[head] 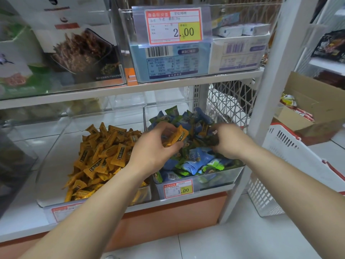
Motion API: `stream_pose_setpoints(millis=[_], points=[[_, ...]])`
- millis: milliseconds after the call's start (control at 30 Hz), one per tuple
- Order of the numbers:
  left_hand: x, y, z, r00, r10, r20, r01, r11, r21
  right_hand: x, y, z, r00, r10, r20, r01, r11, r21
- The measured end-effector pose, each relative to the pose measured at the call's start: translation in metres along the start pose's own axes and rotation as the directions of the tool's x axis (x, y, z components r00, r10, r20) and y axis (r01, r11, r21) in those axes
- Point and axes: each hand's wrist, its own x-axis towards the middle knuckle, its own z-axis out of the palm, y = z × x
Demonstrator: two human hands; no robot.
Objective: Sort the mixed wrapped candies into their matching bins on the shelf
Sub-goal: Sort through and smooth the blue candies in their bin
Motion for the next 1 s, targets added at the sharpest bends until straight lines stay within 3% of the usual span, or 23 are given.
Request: stream_pose_setpoints(millis=[133,267,433,533,1000], points=[[0.001,0.0,0.001,1.0,-0.017,-0.018,0.018,1.0,0.012,0.004,-0.009,-0.005,0.976,-0.016,-0.219,0.073,0.965,0.252],[0.001,0.001,0.003,1.0,-0.015,-0.016,0.016,0.999,0.051,0.005,-0.024,0.014,0.973,-0.065,-0.221,0.168,0.858,0.486],[0.0,-0.002,0.002,1.0,0.003,-0.002,-0.003,0.999,0.053,0.022,-0.018,0.03,0.998,-0.069,0.015,0.062,0.954,0.294],[0.0,-0.003,0.001,1.0,0.013,0.002,-0.014,0.999,0.053,0.026,-0.014,0.034,0.985,-0.044,0.164,-0.001,0.964,0.267],[-0.001,-0.004,0.005,0.999,0.026,-0.027,-0.023,0.994,0.104,0.039,-0.018,0.044,0.977,0.046,0.21,-0.112,0.942,0.315]])
